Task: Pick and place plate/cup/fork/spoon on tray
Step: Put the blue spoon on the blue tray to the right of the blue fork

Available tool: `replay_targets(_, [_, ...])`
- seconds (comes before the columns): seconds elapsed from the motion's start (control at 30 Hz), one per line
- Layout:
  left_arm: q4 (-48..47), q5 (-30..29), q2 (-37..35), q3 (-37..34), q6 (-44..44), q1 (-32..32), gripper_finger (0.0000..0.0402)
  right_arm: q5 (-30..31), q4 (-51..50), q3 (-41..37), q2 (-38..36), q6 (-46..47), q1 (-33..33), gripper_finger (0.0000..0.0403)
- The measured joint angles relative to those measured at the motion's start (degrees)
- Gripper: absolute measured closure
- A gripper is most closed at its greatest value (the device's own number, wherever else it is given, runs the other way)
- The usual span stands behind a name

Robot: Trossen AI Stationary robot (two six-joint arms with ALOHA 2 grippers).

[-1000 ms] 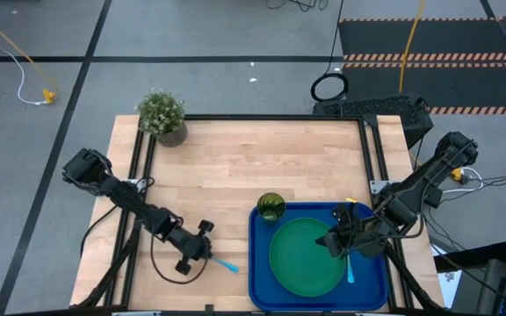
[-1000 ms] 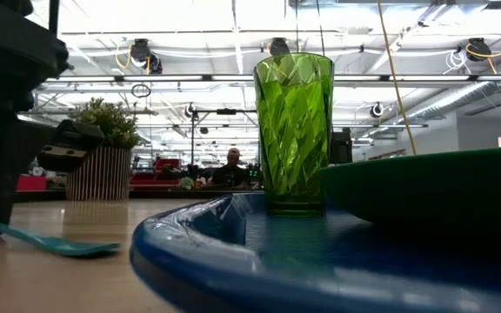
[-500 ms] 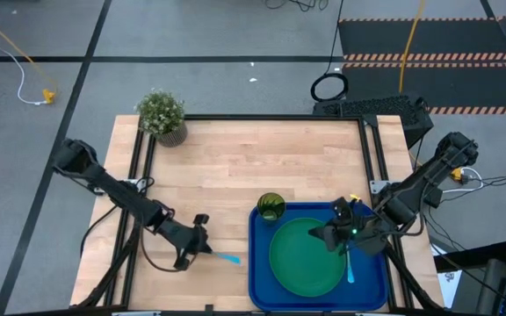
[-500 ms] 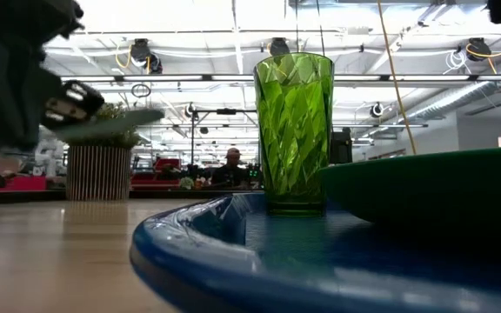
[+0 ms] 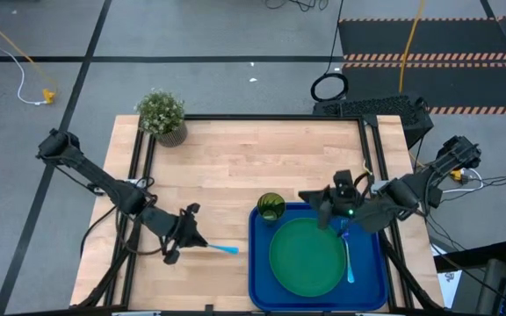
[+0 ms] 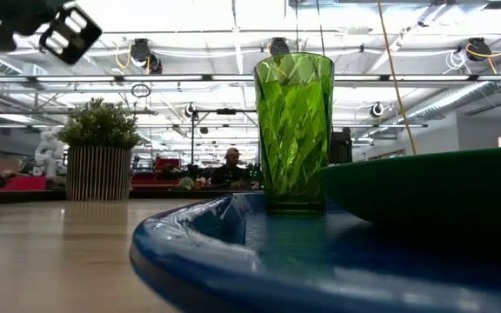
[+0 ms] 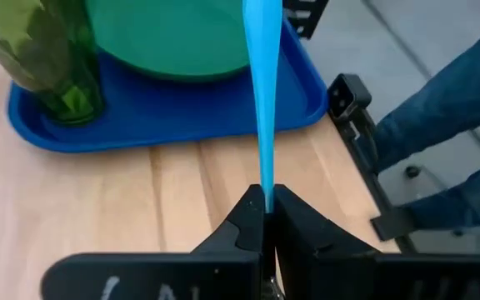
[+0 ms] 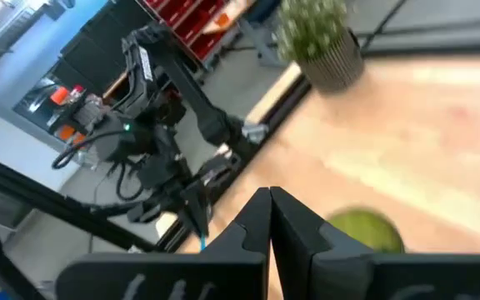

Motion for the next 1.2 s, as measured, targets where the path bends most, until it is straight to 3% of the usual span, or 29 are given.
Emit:
replay_targets(0.27, [-6.5, -2.2, 1.2, 9.4, 2.5, 1.2, 0.039, -6.3, -0.5, 9.3, 5.7, -11.1, -4.2, 0.0403])
replay_targets(0.57, [-10.9, -4.3, 6.1, 18.6, 7.1, 1.2, 0.0393, -14.9, -1.2, 20.5, 17.5, -19.2, -6.5, 0.0403])
replay_targets(0.77, [-14.1, -5.0, 9.8, 23.5, 9.6, 1.3, 0.0389, -19.9, -8.4, 28.0, 24.7, -22.1, -7.5, 0.0396])
replay_targets(1.0, [-16.5, -9.1, 12.9, 28.0, 9.8, 1.6, 0.0392, -25.5, -9.7, 29.7, 27.8, -26.6, -8.6, 0.0347])
replay_targets(1.2, [-16.7, -12.2, 13.2, 28.5, 9.6, 3.4, 0.0393, -24.1, -9.4, 29.7, 28.1, -36.4, -8.5, 0.0276])
